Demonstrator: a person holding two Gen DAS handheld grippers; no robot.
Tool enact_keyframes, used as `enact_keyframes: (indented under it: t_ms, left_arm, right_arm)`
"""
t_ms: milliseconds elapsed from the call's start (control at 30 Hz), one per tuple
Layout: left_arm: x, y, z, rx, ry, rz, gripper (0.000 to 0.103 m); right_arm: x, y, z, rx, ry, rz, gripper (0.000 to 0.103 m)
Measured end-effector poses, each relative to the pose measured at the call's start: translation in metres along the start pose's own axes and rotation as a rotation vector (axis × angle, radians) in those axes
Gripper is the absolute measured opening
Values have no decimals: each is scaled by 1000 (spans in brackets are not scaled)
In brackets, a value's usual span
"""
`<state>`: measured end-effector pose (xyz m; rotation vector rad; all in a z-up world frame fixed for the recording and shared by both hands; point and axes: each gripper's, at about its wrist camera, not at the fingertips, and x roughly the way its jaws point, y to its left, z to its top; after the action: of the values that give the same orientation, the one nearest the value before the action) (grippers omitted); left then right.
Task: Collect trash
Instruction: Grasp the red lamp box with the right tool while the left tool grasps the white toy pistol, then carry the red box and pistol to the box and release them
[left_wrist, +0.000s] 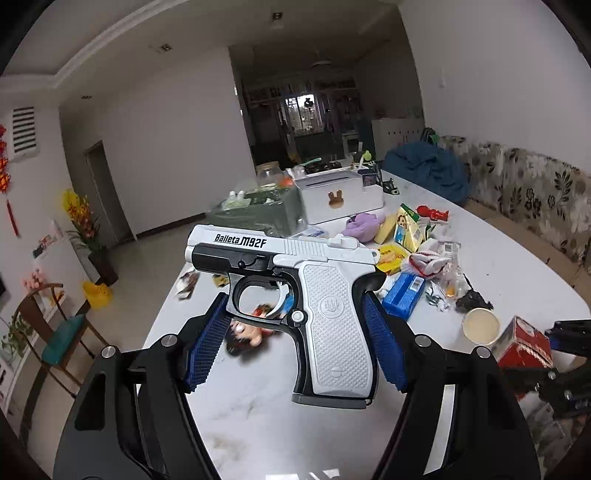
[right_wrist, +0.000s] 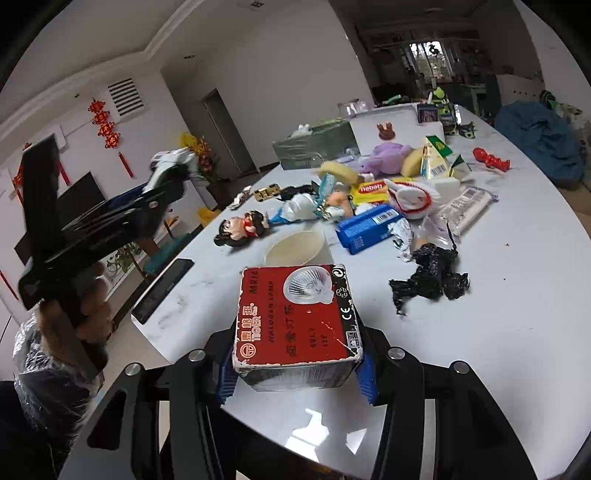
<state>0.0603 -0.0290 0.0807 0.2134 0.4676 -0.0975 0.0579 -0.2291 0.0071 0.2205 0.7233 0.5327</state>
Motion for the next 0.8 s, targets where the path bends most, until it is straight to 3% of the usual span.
enact_keyframes:
  t_ms: [233,367,533,633,700,800]
  left_arm:
    - [-58,-5,-71,-7,-10,-127,70]
    - [-66,-16,-106,-10,43,-181,70]
    - [-77,-23,-136,-16,87,-218,70]
    - [-86,-29,-160,35,117,-240,70]
    - [-85,-32,-178,61,166,-270,70]
    - [-70,-39,-207,101,296,-336,70]
  right_arm:
    - [-29,19,-15,-69,-15,-51,50]
    - [-25,20,-14,-72,-24,-94,50]
    - [-48,36,-34,-88,6,-50,50]
    - [-53,49,-67,-134,102,-21,50]
    - [-40,53,-100,-138,211,-4,50]
    - [0,44,-148,-101,380,-3,50]
